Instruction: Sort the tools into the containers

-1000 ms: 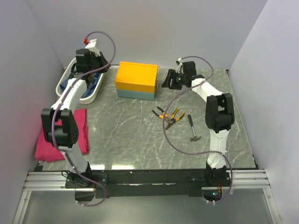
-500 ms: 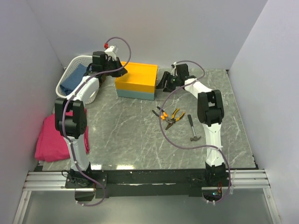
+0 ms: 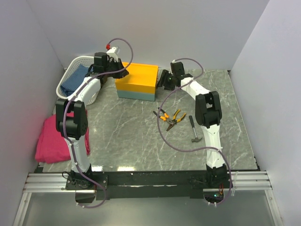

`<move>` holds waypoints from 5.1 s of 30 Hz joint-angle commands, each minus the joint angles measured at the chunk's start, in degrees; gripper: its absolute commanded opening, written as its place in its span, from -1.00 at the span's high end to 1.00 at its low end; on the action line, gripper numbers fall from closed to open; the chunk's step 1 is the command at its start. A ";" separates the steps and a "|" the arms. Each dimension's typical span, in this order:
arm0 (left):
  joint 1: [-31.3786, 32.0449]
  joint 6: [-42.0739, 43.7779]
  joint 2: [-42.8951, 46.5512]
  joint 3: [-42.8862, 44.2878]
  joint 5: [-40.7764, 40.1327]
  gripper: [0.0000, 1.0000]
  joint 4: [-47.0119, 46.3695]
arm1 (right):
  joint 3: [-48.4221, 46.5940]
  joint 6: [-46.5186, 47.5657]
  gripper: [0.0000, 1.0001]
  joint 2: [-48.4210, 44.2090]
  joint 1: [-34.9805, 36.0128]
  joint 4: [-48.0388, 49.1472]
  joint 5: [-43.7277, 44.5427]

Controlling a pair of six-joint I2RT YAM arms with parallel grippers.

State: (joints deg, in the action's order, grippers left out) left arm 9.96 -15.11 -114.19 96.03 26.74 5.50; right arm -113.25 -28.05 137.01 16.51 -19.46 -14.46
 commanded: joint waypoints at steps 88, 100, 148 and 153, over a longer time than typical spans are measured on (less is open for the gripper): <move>-14.35 -0.09 47.13 -30.81 -5.47 -0.52 -1.19 | 36.51 50.02 -0.76 -32.25 14.42 -6.73 12.96; -17.34 -3.34 48.45 -32.31 -3.01 -0.51 -2.77 | 35.65 52.93 -0.71 -27.07 14.60 -12.61 12.00; -14.96 -4.66 43.79 -32.22 -1.25 -0.50 -6.20 | 25.37 35.09 1.00 -33.58 -3.24 -6.37 4.44; -15.23 -4.75 44.06 -32.40 -1.17 -0.50 -6.02 | 22.81 35.52 1.00 -28.03 -3.24 -8.48 5.75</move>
State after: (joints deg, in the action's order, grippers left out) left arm -5.06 -20.45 -72.38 63.31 24.80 0.69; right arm -88.29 7.40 106.83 13.54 -27.57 -9.93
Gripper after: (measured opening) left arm 0.748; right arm 0.329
